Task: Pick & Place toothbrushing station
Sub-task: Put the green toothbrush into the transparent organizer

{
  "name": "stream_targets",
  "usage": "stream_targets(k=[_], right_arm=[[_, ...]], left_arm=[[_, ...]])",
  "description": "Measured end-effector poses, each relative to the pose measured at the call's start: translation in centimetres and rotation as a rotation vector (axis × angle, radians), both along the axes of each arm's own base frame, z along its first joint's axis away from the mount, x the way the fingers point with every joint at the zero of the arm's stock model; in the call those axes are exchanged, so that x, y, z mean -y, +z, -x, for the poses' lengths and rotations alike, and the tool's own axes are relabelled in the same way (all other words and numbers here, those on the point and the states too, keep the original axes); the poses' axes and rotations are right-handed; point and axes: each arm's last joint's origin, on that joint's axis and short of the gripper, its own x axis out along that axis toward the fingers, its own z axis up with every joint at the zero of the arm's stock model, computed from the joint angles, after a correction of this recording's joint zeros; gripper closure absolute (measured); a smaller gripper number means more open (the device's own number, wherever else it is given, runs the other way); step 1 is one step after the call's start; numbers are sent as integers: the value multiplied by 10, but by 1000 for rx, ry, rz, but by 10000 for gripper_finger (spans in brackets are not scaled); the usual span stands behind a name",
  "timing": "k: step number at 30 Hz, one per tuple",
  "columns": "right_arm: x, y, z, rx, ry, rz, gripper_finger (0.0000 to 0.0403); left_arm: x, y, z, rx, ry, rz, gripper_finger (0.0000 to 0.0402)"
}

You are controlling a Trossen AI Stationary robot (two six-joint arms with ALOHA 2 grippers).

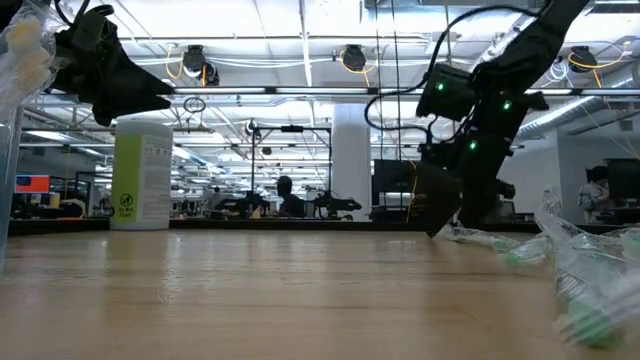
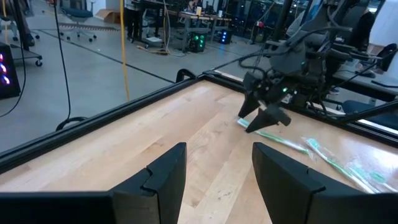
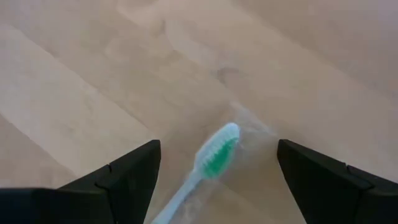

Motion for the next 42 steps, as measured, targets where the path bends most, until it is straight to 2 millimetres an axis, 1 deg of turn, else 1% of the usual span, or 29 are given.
stream_targets(k=[4, 7, 10, 20, 31, 36, 40, 42], right_arm=[[2, -5, -2, -7, 5, -9, 86], [2, -5, -2, -6, -2, -12, 101], [2, -5, -2, -6, -6, -15, 130], [1, -6, -3, -3, 3, -19, 253], [2, -3, -10, 47, 111, 10, 338], [0, 2, -20, 176, 234, -28, 363], [-3, 15, -35, 384, 346, -55, 357], [-9, 25, -44, 519, 435, -43, 352]], left_arm=[[0, 0, 0, 0, -2, 1, 215], [0, 0, 0, 1, -3, 2, 215], [0, 0, 0, 0, -3, 0, 215], [0, 0, 0, -1, -3, -1, 215], [0, 0, 0, -1, -3, -2, 215], [0, 0, 0, -1, -3, -2, 215], [0, 0, 0, -1, -2, -2, 215], [0, 0, 0, -1, -2, -2, 215]])
